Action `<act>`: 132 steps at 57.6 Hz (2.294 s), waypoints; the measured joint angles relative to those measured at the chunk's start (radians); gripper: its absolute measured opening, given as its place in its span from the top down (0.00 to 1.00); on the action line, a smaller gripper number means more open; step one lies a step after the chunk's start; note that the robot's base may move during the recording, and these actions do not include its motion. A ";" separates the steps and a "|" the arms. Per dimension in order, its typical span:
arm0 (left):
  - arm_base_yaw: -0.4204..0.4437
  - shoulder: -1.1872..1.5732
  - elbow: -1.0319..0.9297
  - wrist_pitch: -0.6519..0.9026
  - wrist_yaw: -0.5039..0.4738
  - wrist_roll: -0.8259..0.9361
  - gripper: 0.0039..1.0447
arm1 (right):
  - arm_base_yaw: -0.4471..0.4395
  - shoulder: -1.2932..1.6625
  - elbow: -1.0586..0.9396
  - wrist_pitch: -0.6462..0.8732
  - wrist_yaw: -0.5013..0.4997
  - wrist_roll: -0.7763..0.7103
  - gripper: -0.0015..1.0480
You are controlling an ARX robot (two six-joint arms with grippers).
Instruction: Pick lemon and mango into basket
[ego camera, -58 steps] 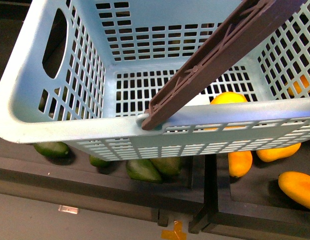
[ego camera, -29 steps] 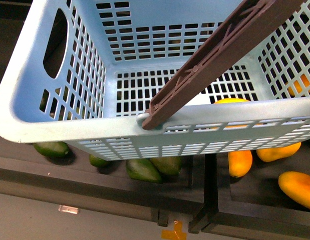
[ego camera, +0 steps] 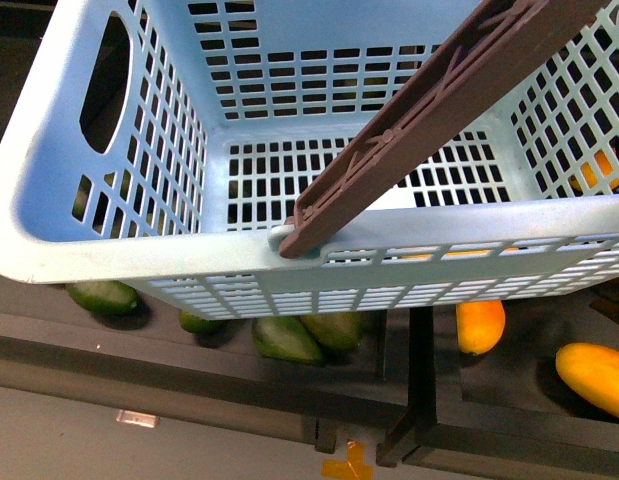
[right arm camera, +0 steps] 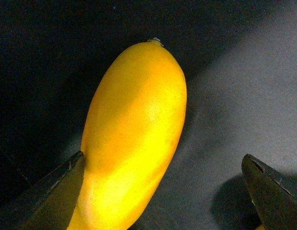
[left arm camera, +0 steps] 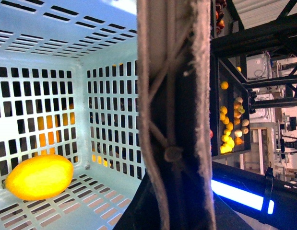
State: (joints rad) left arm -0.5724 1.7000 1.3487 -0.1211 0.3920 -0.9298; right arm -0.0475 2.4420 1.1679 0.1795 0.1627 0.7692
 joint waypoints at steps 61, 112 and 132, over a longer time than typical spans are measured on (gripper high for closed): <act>0.000 0.000 0.000 0.000 0.000 0.000 0.96 | -0.095 -0.002 -0.048 0.047 0.032 -0.046 0.46; 0.000 0.000 0.000 0.000 0.000 0.000 0.96 | -0.006 -1.084 -0.365 0.111 -0.242 -0.740 0.47; 0.000 0.000 0.000 0.000 0.000 0.000 0.96 | 0.169 -1.158 -0.417 0.103 -0.229 -0.759 0.47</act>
State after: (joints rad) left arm -0.5724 1.7000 1.3487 -0.1211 0.3920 -0.9295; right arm 0.1219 1.2839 0.7506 0.2825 -0.0666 0.0105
